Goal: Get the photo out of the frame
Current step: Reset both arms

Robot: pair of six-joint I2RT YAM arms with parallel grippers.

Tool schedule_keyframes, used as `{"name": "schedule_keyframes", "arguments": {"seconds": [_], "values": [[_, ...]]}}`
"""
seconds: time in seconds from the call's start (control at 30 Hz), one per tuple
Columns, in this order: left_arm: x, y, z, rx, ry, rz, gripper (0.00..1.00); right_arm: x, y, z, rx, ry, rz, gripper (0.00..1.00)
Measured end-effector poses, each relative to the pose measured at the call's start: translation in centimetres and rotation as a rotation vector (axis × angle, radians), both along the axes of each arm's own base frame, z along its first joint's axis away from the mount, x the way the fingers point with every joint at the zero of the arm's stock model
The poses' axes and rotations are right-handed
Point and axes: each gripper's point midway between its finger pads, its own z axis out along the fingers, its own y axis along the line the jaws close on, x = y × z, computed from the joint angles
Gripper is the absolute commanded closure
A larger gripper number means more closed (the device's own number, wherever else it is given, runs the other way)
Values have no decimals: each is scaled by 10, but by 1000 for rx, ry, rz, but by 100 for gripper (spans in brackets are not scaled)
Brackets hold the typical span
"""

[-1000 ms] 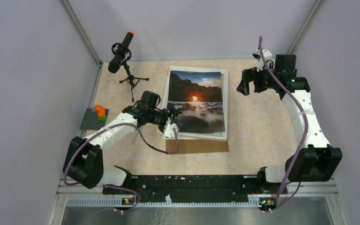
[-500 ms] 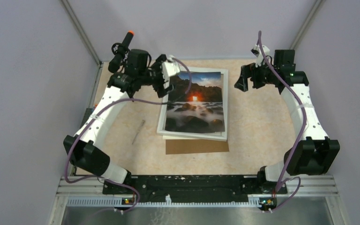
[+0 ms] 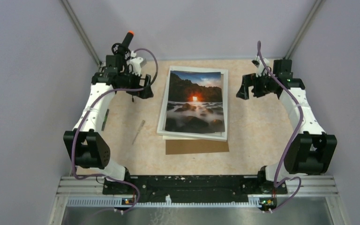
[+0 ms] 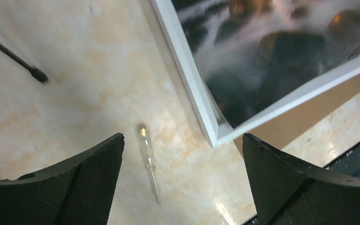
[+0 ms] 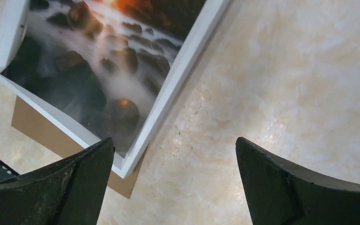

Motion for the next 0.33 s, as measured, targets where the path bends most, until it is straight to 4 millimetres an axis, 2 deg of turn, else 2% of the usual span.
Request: {"name": "schedule_keyframes", "arguments": {"seconds": [0.07, 0.17, 0.27, 0.33], "values": [[-20, 5, -20, 10, 65, 41, 1, -10, -3, -19, -1, 50, -11, 1], [-40, 11, -35, 25, 114, 96, 1, -26, -4, -40, 0, 109, -17, 1], [-49, 24, -43, 52, 126, 166, 1, -37, -3, -47, 3, 129, -16, 1], [-47, 32, -43, 59, 123, 208, 1, -37, -2, -46, 7, 122, -14, 1]]}}
